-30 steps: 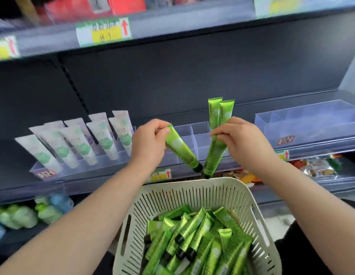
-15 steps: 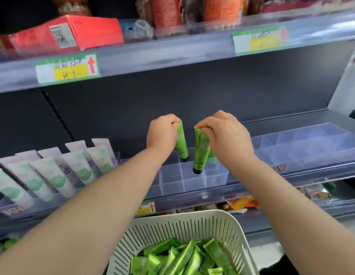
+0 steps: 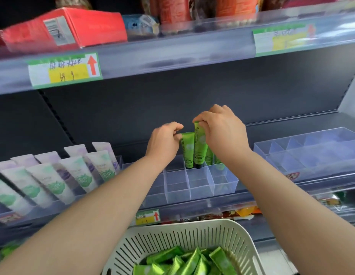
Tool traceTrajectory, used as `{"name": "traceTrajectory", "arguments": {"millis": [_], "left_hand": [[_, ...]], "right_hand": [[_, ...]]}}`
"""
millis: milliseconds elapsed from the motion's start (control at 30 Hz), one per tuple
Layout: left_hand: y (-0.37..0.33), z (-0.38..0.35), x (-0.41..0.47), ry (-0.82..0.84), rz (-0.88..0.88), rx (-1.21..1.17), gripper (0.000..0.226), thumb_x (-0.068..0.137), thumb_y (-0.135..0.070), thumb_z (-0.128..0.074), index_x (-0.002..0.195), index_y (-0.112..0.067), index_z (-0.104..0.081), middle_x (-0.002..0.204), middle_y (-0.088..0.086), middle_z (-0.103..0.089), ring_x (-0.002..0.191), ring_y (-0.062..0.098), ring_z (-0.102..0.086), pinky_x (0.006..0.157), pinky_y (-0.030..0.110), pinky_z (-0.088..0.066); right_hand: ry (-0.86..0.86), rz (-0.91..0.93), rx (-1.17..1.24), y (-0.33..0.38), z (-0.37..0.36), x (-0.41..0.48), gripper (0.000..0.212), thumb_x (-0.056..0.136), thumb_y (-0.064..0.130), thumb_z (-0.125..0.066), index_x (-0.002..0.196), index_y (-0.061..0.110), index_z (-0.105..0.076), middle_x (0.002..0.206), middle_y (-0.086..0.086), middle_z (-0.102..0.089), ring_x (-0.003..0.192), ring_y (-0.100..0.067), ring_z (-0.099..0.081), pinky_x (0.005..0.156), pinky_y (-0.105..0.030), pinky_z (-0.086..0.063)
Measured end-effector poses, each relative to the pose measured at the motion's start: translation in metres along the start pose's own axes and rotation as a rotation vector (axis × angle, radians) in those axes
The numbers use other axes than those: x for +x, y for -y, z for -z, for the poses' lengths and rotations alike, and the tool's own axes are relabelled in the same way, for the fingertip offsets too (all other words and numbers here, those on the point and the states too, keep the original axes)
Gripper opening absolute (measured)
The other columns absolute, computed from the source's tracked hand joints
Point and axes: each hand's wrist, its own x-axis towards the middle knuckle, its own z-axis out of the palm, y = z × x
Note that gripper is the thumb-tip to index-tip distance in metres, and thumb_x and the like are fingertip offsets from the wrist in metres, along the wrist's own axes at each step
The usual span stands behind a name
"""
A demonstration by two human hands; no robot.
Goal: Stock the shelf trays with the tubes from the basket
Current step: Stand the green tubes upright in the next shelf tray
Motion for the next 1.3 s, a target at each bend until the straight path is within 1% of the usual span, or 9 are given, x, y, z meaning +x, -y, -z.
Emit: {"name": "traceTrajectory", "arguments": {"millis": [133,233,433,667,800,900,1100,1200,1300], "left_hand": [[0.011,0.009,-0.014,-0.001,0.009,-0.014,0.025,0.091,-0.013,-0.063,0.115,-0.018,-0.067,0.114,0.0,-0.067,0.104,0.016,-0.061,0.089,0.034,-0.05],[0.019,0.014,-0.024,0.025,-0.016,0.028,0.026,0.091,-0.014,-0.062,0.116,-0.018,-0.067,0.116,0.0,-0.067,0.106,0.018,-0.061,0.09,0.035,-0.049],[0.023,0.014,-0.036,0.058,-0.017,0.022,0.026,0.091,-0.015,-0.061,0.116,-0.019,-0.067,0.117,-0.001,-0.066,0.108,0.019,-0.06,0.091,0.039,-0.049],[0.019,0.015,-0.056,0.022,-0.084,-0.005,0.025,0.091,-0.014,-0.061,0.115,-0.02,-0.067,0.114,-0.004,-0.067,0.105,0.016,-0.06,0.088,0.035,-0.051],[0.019,0.015,-0.083,-0.003,-0.123,-0.027,0.024,0.091,-0.013,-0.061,0.112,-0.02,-0.068,0.113,-0.006,-0.067,0.104,0.014,-0.06,0.088,0.031,-0.049],[0.023,0.014,-0.111,-0.004,-0.114,-0.054,0.023,0.09,-0.012,-0.062,0.11,-0.02,-0.069,0.113,-0.006,-0.067,0.106,0.015,-0.06,0.09,0.032,-0.048],[0.052,-0.004,-0.184,0.123,-0.018,-0.039,0.023,0.089,-0.013,-0.064,0.11,-0.021,-0.068,0.111,-0.007,-0.067,0.102,0.014,-0.061,0.089,0.028,-0.046],[0.076,-0.02,-0.226,0.231,0.072,-0.001,0.023,0.09,-0.017,-0.064,0.111,-0.026,-0.067,0.115,-0.01,-0.066,0.108,0.01,-0.058,0.095,0.027,-0.043],[0.102,-0.035,-0.267,0.338,0.161,0.053,0.025,0.092,-0.021,-0.062,0.116,-0.028,-0.065,0.119,-0.013,-0.063,0.11,0.004,-0.055,0.098,0.022,-0.038]], "right_hand": [[0.028,-0.002,-0.072,0.006,-0.015,0.009,0.029,0.09,0.008,-0.053,0.105,0.027,-0.069,0.098,-0.001,-0.06,0.091,-0.024,-0.049,0.058,-0.03,-0.028],[0.126,0.009,-0.131,0.008,-0.027,0.009,0.041,0.081,0.0,-0.055,0.108,0.028,-0.068,0.101,-0.001,-0.059,0.093,-0.025,-0.049,0.062,-0.03,-0.031],[0.258,0.003,-0.22,0.006,-0.045,-0.003,0.05,0.079,-0.001,-0.054,0.117,0.03,-0.064,0.107,0.0,-0.058,0.097,-0.024,-0.049,0.064,-0.03,-0.029],[0.066,0.042,-0.18,0.01,-0.041,-0.018,0.033,0.085,0.005,-0.06,0.114,0.02,-0.065,0.105,-0.006,-0.06,0.096,-0.031,-0.049,0.068,-0.035,-0.031],[-0.044,0.082,-0.169,0.015,-0.033,-0.047,0.032,0.077,0.0,-0.067,0.104,0.016,-0.069,0.097,-0.008,-0.064,0.088,-0.034,-0.055,0.064,-0.037,-0.039],[-0.056,0.1,-0.154,0.019,-0.033,-0.079,0.033,0.071,-0.002,-0.072,0.099,0.015,-0.07,0.088,-0.006,-0.064,0.082,-0.034,-0.056,0.061,-0.036,-0.039],[0.104,0.13,-0.089,0.026,-0.056,-0.162,0.03,0.075,0.004,-0.072,0.101,0.018,-0.07,0.092,-0.003,-0.065,0.086,-0.032,-0.057,0.063,-0.039,-0.044],[0.251,0.134,-0.083,0.028,-0.074,-0.205,0.03,0.073,0.008,-0.075,0.099,0.022,-0.071,0.091,0.0,-0.065,0.086,-0.029,-0.058,0.064,-0.038,-0.046],[0.441,0.11,-0.094,0.023,-0.092,-0.243,0.032,0.078,0.008,-0.068,0.104,0.027,-0.069,0.098,0.003,-0.065,0.094,-0.025,-0.057,0.071,-0.036,-0.044]]}}
